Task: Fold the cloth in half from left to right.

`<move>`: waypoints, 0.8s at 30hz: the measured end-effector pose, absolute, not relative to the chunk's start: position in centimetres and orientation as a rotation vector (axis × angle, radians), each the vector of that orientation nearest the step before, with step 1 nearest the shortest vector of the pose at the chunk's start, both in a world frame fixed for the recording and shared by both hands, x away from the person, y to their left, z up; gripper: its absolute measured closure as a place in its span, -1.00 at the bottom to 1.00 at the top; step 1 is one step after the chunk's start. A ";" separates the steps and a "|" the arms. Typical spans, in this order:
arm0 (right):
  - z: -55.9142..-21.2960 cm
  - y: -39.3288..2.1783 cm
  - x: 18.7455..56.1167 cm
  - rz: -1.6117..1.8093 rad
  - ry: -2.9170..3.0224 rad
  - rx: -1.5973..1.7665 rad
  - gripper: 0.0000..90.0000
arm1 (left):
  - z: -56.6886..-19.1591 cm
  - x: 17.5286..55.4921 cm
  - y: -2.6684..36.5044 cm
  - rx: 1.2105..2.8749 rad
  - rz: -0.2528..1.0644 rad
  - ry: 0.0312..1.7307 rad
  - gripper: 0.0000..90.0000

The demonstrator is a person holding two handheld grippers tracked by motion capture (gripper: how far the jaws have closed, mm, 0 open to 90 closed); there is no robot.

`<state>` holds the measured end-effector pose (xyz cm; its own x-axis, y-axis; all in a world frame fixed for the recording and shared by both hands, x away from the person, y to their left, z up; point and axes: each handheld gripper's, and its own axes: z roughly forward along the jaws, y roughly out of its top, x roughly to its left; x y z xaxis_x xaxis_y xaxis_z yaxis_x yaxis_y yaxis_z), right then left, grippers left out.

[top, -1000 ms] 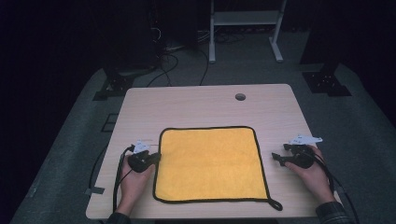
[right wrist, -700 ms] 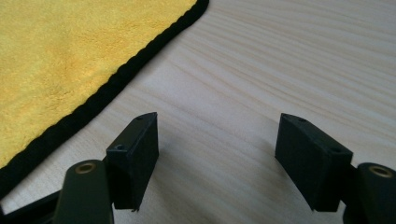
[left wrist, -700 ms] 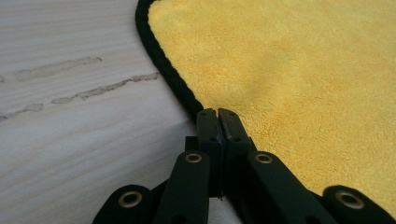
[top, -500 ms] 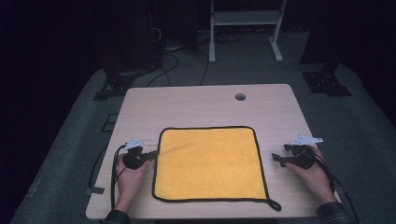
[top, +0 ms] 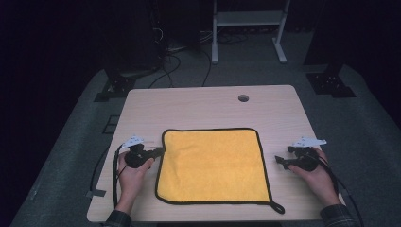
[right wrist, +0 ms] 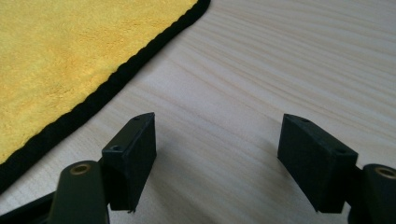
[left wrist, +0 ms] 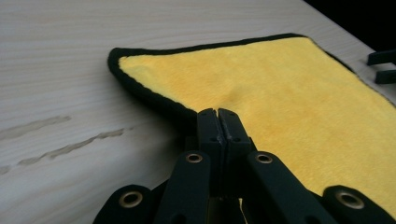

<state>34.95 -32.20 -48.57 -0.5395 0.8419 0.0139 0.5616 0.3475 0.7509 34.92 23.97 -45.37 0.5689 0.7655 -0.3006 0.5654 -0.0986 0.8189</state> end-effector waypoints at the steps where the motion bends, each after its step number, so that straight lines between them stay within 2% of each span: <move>1: -48.6 -32.2 34.9 1.023 2.240 1.235 -0.40 | -45.4 35.0 23.9 1.768 0.232 1.096 0.98; 24: -48.6 -32.1 35.0 1.020 2.240 1.242 -0.43 | -45.2 36.2 18.9 1.788 0.105 0.915 0.97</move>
